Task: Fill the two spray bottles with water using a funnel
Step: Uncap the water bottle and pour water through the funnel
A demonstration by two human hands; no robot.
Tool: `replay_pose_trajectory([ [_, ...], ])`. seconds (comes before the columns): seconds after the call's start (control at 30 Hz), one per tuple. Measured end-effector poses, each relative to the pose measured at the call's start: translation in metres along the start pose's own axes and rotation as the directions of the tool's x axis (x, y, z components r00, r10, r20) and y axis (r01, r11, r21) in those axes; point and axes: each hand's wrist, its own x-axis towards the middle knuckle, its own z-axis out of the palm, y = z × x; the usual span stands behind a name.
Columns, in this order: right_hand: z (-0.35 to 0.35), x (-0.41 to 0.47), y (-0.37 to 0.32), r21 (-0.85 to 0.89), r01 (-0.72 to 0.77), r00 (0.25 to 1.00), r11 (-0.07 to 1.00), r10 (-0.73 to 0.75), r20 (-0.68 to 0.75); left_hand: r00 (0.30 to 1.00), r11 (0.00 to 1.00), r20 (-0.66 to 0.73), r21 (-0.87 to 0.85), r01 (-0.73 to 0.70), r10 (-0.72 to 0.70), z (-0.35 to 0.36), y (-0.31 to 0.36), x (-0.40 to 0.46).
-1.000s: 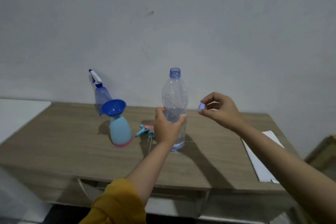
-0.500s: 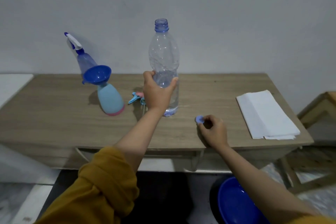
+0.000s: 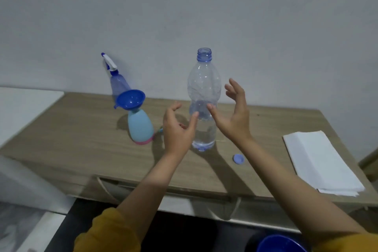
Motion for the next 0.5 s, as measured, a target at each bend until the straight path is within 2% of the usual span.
replay_pose_trajectory([
  [0.1, 0.019, 0.020, 0.001, 0.014, 0.061, 0.993, 0.998, -0.063, 0.099, 0.962, 0.979, -0.239, 0.186, -0.085, 0.129, -0.024, -0.014, 0.004],
  [0.17, 0.032, 0.027, 0.002, 0.057, 0.062, 0.988, 0.996, -0.070, 0.136, 0.929, 0.960, -0.355, 0.282, 0.000, 0.104, -0.042, -0.027, 0.011],
  [0.23, 0.043, 0.030, 0.004, 0.092, 0.078, 0.988, 0.993, -0.089, 0.123, 0.911, 0.952, -0.410, 0.292, 0.090, 0.040, -0.059, -0.039, 0.022],
  [0.33, 0.058, 0.036, 0.003, 0.142, 0.094, 0.988, 0.985, -0.110, 0.108, 0.911, 0.946, -0.398, 0.238, 0.219, -0.111, -0.080, -0.057, 0.042],
  [0.5, 0.079, 0.041, -0.002, 0.070, 0.202, 0.961, 0.977, -0.211, 0.178, 0.936, 0.943, -0.260, 0.168, 0.288, -0.239, -0.100, -0.066, 0.075],
])
